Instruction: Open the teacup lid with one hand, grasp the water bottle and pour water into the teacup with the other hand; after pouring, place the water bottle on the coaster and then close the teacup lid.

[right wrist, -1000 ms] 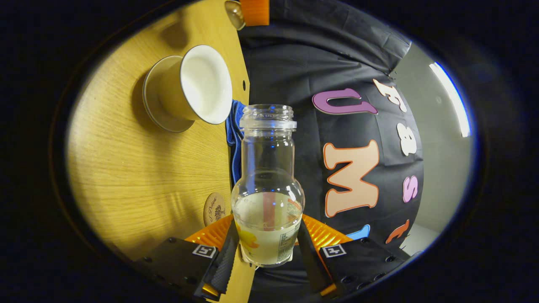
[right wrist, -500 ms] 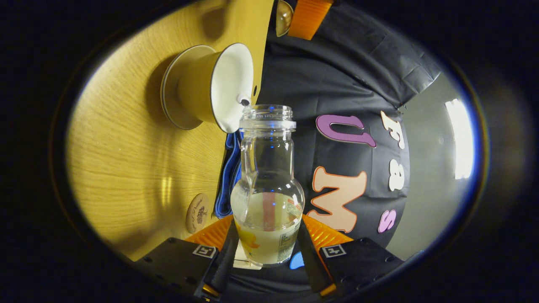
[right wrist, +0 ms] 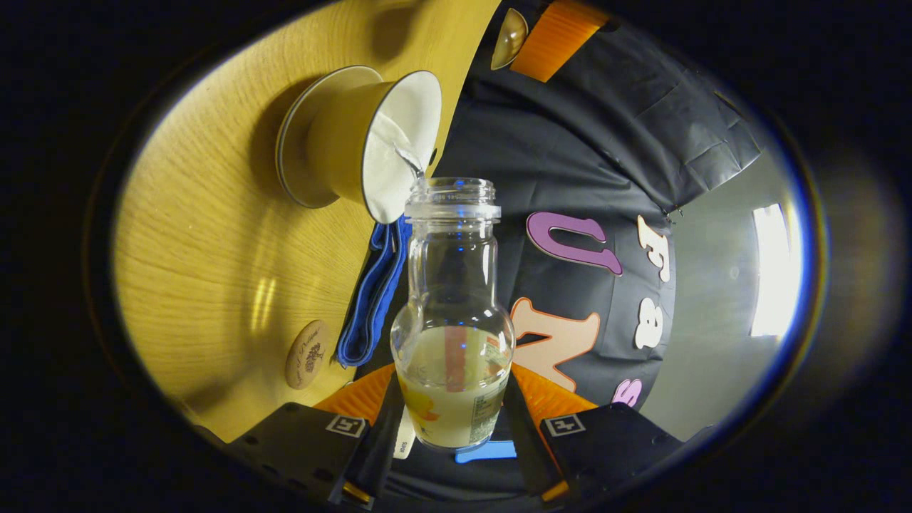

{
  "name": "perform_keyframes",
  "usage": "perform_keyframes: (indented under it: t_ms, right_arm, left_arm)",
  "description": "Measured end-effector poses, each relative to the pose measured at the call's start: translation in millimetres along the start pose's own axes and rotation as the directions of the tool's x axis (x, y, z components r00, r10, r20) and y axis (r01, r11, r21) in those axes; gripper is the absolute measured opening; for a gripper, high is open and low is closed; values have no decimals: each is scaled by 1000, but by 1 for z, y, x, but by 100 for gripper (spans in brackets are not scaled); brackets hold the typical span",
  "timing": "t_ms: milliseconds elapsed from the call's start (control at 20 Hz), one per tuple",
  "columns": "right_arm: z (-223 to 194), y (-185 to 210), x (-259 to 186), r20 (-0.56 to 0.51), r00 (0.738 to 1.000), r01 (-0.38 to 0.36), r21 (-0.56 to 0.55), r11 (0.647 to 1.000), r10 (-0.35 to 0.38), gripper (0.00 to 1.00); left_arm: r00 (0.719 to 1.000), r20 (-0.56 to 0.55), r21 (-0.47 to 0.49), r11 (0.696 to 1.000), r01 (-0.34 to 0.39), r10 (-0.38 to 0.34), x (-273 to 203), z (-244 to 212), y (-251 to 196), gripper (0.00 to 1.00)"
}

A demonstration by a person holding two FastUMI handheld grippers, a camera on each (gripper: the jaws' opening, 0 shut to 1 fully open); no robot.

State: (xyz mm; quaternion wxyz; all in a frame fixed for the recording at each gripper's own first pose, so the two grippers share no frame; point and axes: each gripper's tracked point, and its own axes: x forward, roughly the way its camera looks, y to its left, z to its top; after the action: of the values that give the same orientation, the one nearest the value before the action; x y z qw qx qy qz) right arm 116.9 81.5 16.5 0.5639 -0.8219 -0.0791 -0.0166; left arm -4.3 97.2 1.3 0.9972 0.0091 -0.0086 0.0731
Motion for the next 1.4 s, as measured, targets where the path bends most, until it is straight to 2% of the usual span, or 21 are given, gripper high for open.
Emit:
perform_keyframes:
  t_ms: [600,800,900,1050,1200,1300,1350,1400]
  right_arm:
    - [1,-23,3,31,993,113,-113,987,-110,75]
    - [2,-25,1,39,992,124,-135,983,-120,75]
    - [1,-23,1,33,995,102,-126,987,-98,75]
    - [-2,-18,4,-3,1000,27,6,1000,-27,74]
    - [-2,-8,5,-34,999,-30,192,981,37,74]
    - [0,2,3,-35,997,-52,325,944,67,74]
    - [0,7,3,-34,995,-73,403,912,94,77]
    - [-1,11,3,-38,992,-92,474,876,124,76]
  left_arm:
    - [1000,0,-1,1000,0,0,0,0,0,27]
    - [1000,0,-1,1000,0,0,1,0,0,27]
    - [1000,0,-1,1000,-1,1,1,0,0,27]
    - [1000,1,0,1000,-1,1,1,0,-1,27]
    - [1000,1,0,1000,-2,2,0,0,0,27]
    - [1000,1,0,1000,-2,2,1,0,-1,27]
    - [1000,1,0,1000,-2,2,0,1,0,27]
    - [1000,1,0,1000,-2,2,1,0,0,27]
